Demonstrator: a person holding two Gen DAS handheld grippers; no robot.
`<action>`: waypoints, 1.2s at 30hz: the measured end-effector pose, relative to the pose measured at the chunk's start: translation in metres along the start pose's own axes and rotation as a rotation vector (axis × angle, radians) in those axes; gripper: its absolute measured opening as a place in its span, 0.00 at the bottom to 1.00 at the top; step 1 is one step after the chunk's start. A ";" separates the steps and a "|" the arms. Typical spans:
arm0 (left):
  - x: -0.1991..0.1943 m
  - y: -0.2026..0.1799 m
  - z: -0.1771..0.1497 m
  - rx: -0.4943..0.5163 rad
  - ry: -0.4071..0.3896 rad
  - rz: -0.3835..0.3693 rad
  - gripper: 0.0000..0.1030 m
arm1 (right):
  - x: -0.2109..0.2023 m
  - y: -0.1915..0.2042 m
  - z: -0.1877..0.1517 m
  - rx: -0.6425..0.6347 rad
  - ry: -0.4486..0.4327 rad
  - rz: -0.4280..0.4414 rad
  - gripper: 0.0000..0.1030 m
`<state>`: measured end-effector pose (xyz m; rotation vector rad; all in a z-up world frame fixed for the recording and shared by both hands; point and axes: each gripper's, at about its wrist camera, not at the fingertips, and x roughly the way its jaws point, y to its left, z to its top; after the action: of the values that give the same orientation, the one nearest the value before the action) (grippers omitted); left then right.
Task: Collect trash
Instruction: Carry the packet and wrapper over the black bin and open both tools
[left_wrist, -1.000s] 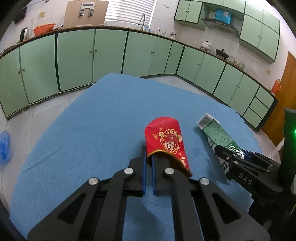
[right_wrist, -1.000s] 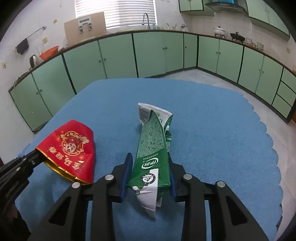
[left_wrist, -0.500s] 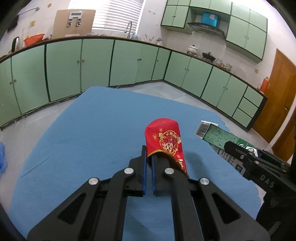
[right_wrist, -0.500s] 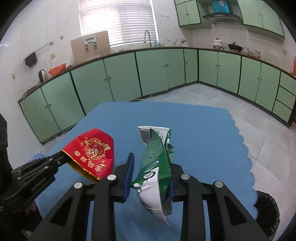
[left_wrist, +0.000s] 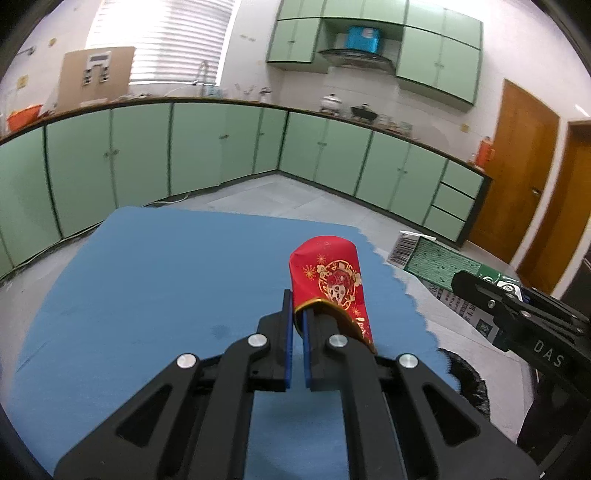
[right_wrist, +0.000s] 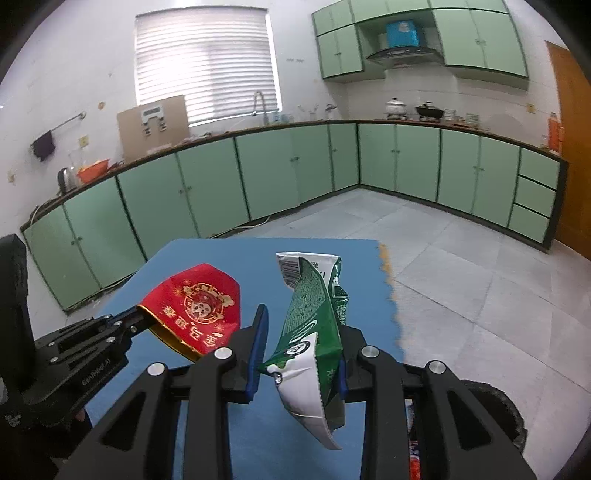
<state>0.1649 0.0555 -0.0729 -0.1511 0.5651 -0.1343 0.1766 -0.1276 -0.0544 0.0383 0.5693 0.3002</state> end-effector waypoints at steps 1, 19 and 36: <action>0.001 -0.008 0.000 0.008 0.000 -0.012 0.03 | -0.003 -0.005 0.000 0.005 -0.003 -0.009 0.29; -0.005 -0.129 -0.013 0.146 -0.009 -0.187 0.03 | -0.075 -0.091 -0.019 0.100 -0.063 -0.158 0.29; 0.020 -0.228 -0.049 0.263 0.052 -0.317 0.03 | -0.121 -0.177 -0.066 0.204 -0.050 -0.299 0.29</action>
<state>0.1355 -0.1760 -0.0834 0.0200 0.5674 -0.5195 0.0926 -0.3350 -0.0672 0.1557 0.5460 -0.0501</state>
